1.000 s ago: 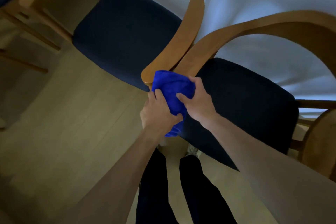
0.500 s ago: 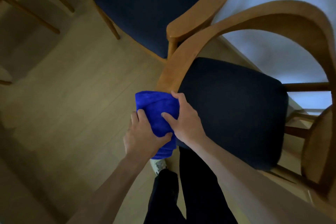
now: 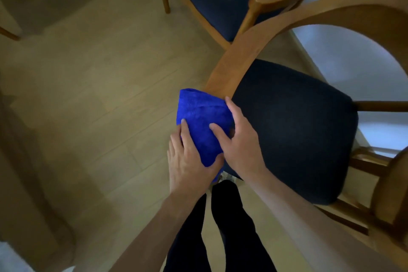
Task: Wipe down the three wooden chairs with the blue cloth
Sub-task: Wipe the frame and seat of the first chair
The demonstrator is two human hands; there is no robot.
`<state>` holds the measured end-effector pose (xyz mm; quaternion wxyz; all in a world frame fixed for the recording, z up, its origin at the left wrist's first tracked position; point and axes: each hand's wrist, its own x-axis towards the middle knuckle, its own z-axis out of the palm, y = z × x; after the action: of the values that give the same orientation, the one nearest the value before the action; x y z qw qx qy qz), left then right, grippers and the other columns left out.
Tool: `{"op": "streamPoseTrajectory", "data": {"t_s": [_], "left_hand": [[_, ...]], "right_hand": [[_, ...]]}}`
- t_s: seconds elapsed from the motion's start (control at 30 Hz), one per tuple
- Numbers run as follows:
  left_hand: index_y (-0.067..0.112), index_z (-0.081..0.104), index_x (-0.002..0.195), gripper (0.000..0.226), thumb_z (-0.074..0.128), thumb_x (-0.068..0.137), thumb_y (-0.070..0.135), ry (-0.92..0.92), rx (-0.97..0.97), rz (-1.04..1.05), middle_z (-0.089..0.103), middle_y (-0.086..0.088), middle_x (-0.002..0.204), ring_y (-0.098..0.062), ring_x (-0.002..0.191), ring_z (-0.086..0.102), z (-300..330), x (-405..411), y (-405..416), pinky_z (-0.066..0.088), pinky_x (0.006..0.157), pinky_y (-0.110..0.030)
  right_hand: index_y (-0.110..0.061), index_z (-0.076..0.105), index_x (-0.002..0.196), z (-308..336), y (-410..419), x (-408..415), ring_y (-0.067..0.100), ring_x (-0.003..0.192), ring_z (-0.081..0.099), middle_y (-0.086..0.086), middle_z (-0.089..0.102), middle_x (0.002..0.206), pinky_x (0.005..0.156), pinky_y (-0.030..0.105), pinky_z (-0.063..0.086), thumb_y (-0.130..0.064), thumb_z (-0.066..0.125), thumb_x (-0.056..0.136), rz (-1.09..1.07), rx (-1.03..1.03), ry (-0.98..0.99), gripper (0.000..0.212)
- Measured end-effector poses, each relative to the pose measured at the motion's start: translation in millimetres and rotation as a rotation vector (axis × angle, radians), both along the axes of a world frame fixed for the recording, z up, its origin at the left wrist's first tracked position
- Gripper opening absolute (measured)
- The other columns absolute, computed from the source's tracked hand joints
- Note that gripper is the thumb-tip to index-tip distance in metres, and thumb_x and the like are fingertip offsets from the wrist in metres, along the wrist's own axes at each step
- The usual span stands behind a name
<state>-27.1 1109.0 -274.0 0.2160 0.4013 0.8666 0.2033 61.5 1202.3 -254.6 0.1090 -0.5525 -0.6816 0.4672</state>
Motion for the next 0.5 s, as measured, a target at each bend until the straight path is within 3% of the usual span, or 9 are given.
{"op": "streamPoseTrajectory", "data": {"t_s": [0.13, 0.27, 0.33, 0.43, 0.5], "left_hand": [[0.005, 0.009, 0.149, 0.124, 0.073, 0.062, 0.067, 0.042, -0.035, -0.007, 0.040, -0.011, 0.140, -0.024, 0.122, 0.048, -1, 1, 24, 0.048, 0.095, -0.036], [0.002, 0.011, 0.147, 0.123, 0.069, 0.063, 0.070, 0.137, -0.050, -0.081, 0.039, -0.014, 0.140, -0.026, 0.125, 0.046, -1, -11, 80, 0.047, 0.097, -0.039], [-0.001, 0.015, 0.145, 0.121, 0.068, 0.064, 0.072, 0.194, -0.066, -0.134, 0.041, -0.014, 0.138, -0.027, 0.122, 0.048, -3, -16, 118, 0.048, 0.095, -0.037], [0.003, 0.029, 0.137, 0.109, 0.070, 0.061, 0.070, 0.206, -0.079, -0.194, 0.047, -0.007, 0.125, -0.023, 0.106, 0.055, -1, -23, 157, 0.049, 0.075, -0.032], [0.009, 0.034, 0.131, 0.099, 0.070, 0.060, 0.069, 0.183, -0.073, -0.182, 0.048, -0.002, 0.118, -0.020, 0.099, 0.057, 0, -26, 160, 0.046, 0.065, -0.029]], "right_hand": [[-0.031, 0.035, 0.148, -2, 8, -1, 0.001, 0.122, 0.047, -0.007, 0.047, 0.137, 0.101, 0.026, 0.047, -0.040, 0.063, 0.093, -0.064, 0.075, 0.043, 0.062], [-0.030, 0.036, 0.146, -3, 58, -11, -0.005, 0.114, 0.043, -0.003, 0.041, 0.139, 0.086, -0.002, 0.037, -0.037, 0.064, 0.092, -0.142, 0.128, 0.024, 0.061], [-0.029, 0.034, 0.147, -4, 92, -15, -0.003, 0.109, 0.040, 0.001, 0.041, 0.141, 0.076, -0.008, 0.032, -0.037, 0.063, 0.093, -0.151, 0.154, -0.009, 0.062], [-0.031, 0.031, 0.148, -3, 128, -13, 0.001, 0.107, 0.039, 0.003, 0.038, 0.143, 0.070, 0.003, 0.036, -0.040, 0.062, 0.092, -0.132, 0.176, -0.068, 0.065], [-0.033, 0.033, 0.147, -1, 135, -9, 0.012, 0.113, 0.044, 0.006, 0.033, 0.146, 0.083, 0.020, 0.045, -0.045, 0.060, 0.092, -0.022, 0.282, -0.187, 0.062]]}}
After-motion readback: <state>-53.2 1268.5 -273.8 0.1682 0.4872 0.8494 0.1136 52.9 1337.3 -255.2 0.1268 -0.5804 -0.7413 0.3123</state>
